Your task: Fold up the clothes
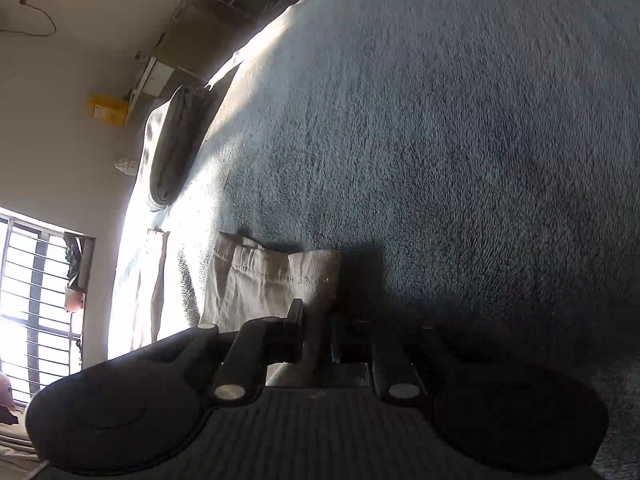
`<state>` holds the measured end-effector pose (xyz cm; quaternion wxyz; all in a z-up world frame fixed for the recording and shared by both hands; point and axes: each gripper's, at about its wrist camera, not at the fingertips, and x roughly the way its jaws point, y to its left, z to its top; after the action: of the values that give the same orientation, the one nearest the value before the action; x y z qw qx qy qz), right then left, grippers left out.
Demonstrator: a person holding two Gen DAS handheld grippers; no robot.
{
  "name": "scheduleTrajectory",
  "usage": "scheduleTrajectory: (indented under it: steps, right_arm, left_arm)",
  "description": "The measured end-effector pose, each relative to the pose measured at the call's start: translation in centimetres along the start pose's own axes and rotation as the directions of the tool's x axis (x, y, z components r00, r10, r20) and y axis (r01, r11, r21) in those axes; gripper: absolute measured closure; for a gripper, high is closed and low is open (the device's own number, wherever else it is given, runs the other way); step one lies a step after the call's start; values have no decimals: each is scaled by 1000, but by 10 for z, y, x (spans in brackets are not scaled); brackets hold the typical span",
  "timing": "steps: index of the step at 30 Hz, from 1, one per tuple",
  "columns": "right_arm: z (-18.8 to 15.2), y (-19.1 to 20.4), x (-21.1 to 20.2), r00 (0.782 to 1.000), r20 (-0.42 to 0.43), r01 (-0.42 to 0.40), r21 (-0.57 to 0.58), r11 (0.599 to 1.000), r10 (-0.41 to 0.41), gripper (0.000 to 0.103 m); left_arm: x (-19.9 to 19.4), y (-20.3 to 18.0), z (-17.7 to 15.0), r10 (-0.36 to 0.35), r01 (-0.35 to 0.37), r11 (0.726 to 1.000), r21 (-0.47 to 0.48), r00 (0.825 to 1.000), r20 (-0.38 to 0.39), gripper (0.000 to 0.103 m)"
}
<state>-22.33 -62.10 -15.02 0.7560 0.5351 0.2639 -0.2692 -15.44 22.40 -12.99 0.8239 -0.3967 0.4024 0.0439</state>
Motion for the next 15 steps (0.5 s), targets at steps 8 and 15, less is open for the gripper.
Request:
scheduleTrajectory:
  steps: [8,15]
  right_arm:
    - [-6,116,14,998,53,50,-521,852,-26,51]
    - [-1,137,61,993,-84,20,-567,823,-82,45]
  left_arm:
    - [2,-1,-2,2,-2,999,33,1000,-9,95]
    - [5,-1,-2,3,-2,999,54,1000,-17,95]
